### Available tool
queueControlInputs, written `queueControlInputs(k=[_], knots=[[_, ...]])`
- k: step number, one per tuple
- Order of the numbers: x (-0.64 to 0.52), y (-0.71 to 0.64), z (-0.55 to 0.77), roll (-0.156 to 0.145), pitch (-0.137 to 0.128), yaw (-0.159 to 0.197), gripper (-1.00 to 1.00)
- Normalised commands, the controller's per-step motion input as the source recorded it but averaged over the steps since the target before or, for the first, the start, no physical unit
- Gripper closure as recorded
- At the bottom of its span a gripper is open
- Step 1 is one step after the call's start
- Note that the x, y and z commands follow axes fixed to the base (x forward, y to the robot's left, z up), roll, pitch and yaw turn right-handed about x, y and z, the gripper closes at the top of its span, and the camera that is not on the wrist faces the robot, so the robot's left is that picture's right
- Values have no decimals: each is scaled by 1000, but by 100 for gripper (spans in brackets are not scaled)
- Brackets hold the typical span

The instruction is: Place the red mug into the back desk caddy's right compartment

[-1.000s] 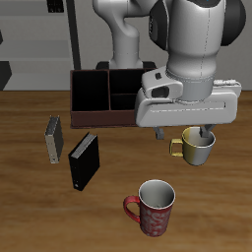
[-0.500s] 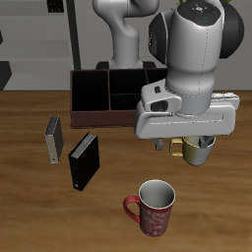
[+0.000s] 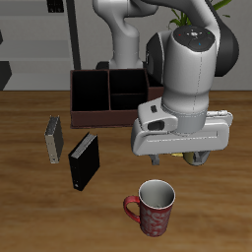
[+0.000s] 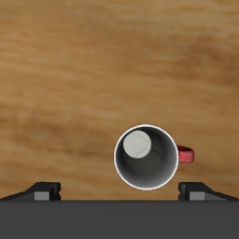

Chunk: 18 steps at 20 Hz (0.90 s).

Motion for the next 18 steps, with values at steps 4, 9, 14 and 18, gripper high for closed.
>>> queueControlInputs(k=[4, 9, 14, 18], knots=[[-25, 8, -169, 6, -19, -16, -100], [6, 68, -179, 11, 1, 6, -100], [-14, 107, -186, 18, 3, -36, -100], [1, 30, -170, -4, -14, -2, -100]])
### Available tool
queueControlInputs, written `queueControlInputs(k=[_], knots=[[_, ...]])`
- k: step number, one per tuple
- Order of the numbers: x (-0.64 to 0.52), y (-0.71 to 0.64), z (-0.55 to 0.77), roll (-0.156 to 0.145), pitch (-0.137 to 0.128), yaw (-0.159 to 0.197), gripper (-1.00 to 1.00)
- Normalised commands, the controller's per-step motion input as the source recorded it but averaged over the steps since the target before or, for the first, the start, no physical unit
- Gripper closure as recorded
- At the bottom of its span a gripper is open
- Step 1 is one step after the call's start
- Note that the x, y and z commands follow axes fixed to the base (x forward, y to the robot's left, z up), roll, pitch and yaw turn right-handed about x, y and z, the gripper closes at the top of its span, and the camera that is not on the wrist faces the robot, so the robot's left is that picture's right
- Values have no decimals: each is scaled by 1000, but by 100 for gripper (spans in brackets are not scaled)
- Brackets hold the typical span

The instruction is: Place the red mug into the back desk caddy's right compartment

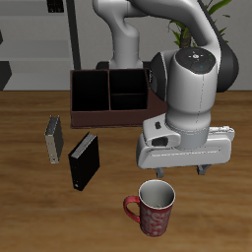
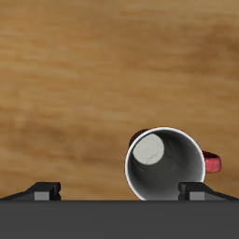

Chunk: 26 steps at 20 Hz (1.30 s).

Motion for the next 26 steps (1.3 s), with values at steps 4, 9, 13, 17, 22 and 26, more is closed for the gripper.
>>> queueControlInputs(k=[4, 9, 13, 17, 22, 26], knots=[[16, -44, -54, -8, -5, -11, -100], [-2, -65, -45, -1, 2, 8, -100], [11, -93, -80, -20, 6, -23, -100], [11, 6, -155, 3, 14, -8, -100], [-13, 37, -204, 19, 1, -10, -100], [28, -37, -158, -9, 1, -15, -100]])
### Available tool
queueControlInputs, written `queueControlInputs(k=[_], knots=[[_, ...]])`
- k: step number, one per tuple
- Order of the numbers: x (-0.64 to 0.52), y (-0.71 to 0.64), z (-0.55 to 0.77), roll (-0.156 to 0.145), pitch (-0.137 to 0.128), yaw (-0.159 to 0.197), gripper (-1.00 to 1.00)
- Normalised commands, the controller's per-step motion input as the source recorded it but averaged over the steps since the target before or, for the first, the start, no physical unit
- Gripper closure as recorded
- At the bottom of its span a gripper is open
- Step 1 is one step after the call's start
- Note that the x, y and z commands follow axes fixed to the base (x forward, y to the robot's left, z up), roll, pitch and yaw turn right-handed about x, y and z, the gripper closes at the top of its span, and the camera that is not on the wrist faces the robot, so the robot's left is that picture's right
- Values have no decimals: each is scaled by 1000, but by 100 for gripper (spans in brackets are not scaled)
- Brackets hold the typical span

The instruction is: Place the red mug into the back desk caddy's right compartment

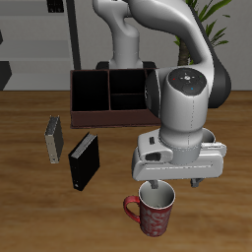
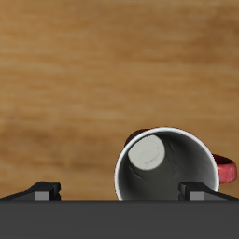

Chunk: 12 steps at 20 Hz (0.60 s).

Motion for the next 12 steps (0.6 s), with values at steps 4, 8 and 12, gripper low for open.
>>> queueControlInputs(k=[4, 8, 12], knots=[[11, -74, -150, -8, 7, -12, -100], [36, -31, -124, -15, 26, 6, -100], [-34, 103, -97, 24, 10, -12, -100]])
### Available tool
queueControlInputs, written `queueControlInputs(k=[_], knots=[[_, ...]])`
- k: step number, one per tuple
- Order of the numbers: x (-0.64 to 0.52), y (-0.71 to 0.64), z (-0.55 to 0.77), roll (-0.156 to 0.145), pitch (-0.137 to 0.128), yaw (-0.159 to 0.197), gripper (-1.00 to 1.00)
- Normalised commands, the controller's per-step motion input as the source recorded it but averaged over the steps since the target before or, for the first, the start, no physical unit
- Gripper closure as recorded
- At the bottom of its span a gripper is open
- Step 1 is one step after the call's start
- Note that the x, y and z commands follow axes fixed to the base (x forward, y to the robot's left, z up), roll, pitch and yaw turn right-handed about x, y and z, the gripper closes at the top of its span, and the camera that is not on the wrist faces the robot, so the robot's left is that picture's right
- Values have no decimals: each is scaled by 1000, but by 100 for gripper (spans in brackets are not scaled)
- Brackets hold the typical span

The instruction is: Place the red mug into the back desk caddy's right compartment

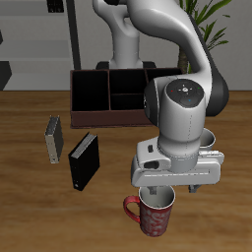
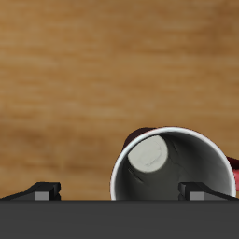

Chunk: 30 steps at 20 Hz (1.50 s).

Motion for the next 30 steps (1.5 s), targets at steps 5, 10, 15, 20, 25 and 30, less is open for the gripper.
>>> queueControlInputs(k=[5, 10, 15, 20, 25, 30], knots=[[36, 57, -85, 5, 4, 1, -100], [-2, -66, -108, -9, 10, 3, -100], [39, -21, -198, -6, 19, 23, -100], [55, 25, -207, 12, 23, 2, -100], [26, 23, -156, 5, 11, 36, 100], [-40, 6, 28, 4, -2, 6, 100]])
